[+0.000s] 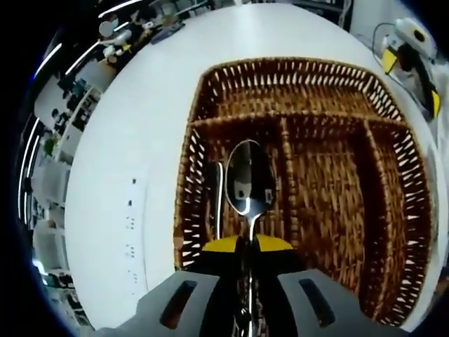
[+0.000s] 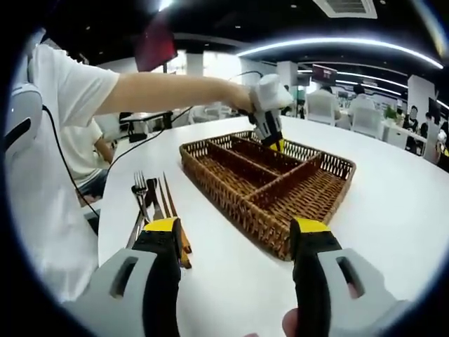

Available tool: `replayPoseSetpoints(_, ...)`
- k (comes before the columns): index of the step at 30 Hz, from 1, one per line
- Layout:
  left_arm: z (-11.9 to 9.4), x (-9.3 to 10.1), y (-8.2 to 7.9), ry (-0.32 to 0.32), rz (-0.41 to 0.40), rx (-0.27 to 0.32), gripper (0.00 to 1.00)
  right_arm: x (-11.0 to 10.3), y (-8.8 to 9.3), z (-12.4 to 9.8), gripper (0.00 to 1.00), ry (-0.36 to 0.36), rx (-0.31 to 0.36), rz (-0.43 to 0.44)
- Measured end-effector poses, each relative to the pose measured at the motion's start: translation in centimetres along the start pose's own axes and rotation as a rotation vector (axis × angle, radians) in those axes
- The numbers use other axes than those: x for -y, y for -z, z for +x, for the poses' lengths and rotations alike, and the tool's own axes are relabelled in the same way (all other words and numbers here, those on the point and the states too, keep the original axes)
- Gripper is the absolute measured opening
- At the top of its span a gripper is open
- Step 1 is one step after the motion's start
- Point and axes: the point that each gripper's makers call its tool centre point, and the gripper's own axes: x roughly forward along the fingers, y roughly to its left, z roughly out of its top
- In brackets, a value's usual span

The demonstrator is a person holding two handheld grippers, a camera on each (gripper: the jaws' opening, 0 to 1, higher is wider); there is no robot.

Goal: Arrange the knives, forks, and spoons in their matching storage slots by inserting each utensil handle-first until every utensil is classified and aligned in the correct compartment

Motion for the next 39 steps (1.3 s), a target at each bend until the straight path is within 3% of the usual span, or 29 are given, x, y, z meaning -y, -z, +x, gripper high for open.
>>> replayPoseSetpoints(24, -2.5, -1.2, 1.5, -0.101, -0.069, 0.026, 0.15, -0.8, -0.5, 0.0, 0.65, -0.005, 0.005, -0.011)
replayPoseSetpoints(33, -4.9, -1.8, 1.8, -0.196, -0.116, 0.092, 0.16, -1.7, -1.0, 0.0, 0.65, -0.006, 0.006, -0.028)
replayPoseSetpoints(39, -6.4, -1.2, 1.5, -0.24, -0.164, 0.171, 0.18, -2.1, -1.1, 0.0, 0.65, -0.006, 0.003, -0.035)
